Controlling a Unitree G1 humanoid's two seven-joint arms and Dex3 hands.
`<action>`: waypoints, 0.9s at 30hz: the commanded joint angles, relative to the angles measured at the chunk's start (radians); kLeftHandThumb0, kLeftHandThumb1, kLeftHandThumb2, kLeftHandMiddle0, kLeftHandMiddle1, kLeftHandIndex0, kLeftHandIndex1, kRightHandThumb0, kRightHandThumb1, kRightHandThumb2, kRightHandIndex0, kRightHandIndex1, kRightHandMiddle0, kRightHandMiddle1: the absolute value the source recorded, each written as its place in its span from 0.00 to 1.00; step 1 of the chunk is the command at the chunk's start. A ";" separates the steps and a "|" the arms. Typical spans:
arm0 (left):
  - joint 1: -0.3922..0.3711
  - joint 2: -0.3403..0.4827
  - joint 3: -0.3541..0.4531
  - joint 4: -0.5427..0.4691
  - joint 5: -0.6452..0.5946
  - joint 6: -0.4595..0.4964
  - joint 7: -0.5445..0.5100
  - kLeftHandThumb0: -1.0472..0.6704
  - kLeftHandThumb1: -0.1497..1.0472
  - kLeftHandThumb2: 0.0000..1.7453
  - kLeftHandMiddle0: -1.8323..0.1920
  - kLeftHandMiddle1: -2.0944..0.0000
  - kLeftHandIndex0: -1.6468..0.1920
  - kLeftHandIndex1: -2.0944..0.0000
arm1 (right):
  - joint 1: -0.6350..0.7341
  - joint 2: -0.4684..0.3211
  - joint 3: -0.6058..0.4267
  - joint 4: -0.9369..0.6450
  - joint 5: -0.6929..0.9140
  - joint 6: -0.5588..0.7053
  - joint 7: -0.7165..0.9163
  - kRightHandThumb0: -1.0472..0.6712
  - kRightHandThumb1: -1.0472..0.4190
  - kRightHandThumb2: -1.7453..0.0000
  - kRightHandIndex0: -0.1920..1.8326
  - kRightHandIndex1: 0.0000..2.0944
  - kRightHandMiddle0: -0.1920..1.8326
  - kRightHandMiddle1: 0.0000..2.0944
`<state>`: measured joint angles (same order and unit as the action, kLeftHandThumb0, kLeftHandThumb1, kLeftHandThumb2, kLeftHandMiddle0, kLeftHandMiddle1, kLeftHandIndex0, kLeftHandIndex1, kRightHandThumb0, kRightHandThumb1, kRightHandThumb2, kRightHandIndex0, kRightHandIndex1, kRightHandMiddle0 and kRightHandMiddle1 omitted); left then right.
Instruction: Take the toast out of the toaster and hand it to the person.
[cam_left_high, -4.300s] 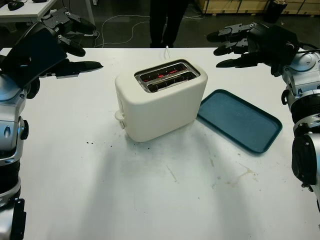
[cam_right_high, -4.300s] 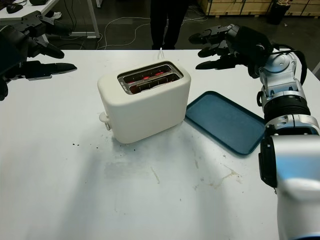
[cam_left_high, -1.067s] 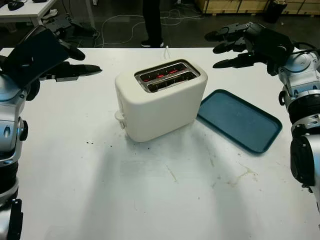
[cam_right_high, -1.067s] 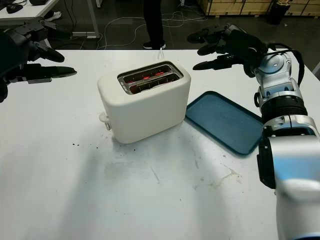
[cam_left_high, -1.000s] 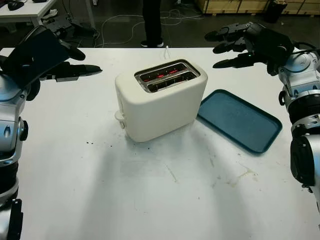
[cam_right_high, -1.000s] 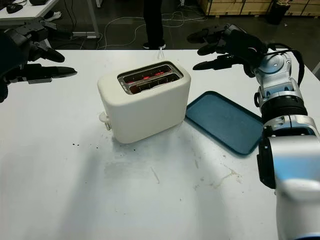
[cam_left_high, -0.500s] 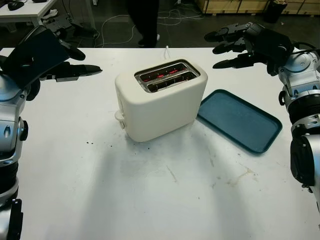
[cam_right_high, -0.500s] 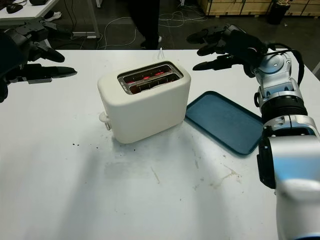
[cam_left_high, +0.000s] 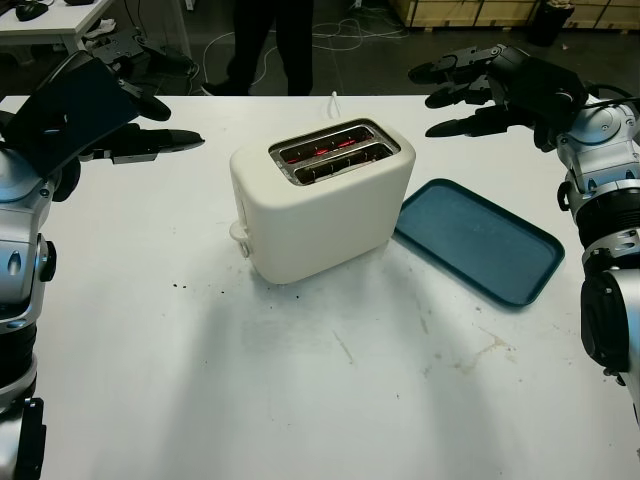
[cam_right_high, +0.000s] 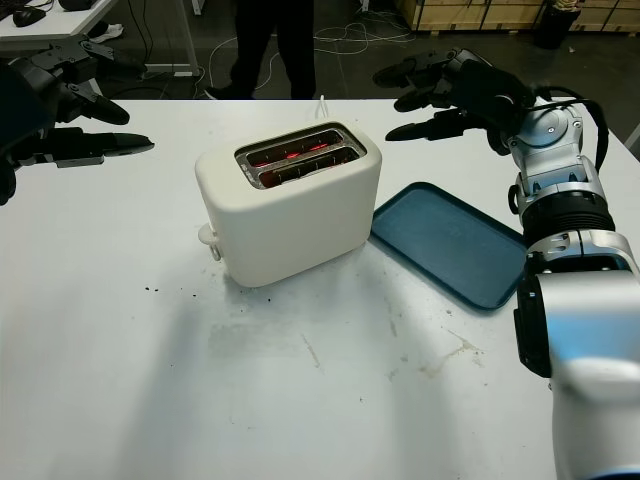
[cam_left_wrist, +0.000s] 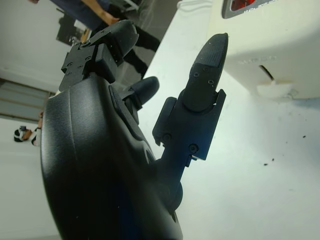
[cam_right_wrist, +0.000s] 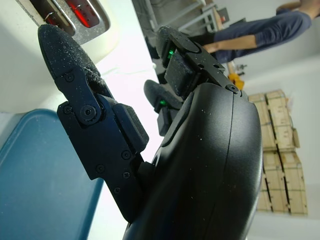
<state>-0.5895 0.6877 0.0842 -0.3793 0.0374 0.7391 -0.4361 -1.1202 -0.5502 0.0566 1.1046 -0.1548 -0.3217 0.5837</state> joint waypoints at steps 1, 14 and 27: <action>-0.013 0.008 -0.003 -0.014 -0.001 0.003 -0.002 0.37 0.81 0.00 0.89 0.37 0.84 0.59 | -0.007 -0.003 -0.005 -0.008 0.004 -0.024 -0.004 0.14 0.23 1.00 0.25 0.34 0.41 0.01; -0.011 0.009 0.005 -0.018 -0.005 0.003 -0.001 0.38 0.81 0.00 0.89 0.37 0.83 0.59 | -0.012 0.001 -0.004 -0.012 0.004 -0.003 0.001 0.15 0.24 1.00 0.25 0.34 0.40 0.00; -0.012 0.001 0.005 -0.017 -0.009 0.009 0.001 0.40 0.81 0.00 0.89 0.37 0.84 0.59 | -0.007 0.000 -0.010 -0.009 0.012 -0.005 0.010 0.16 0.24 1.00 0.25 0.33 0.40 0.00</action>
<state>-0.5895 0.6876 0.0849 -0.3944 0.0342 0.7523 -0.4361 -1.1202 -0.5497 0.0537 1.1046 -0.1528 -0.3231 0.5882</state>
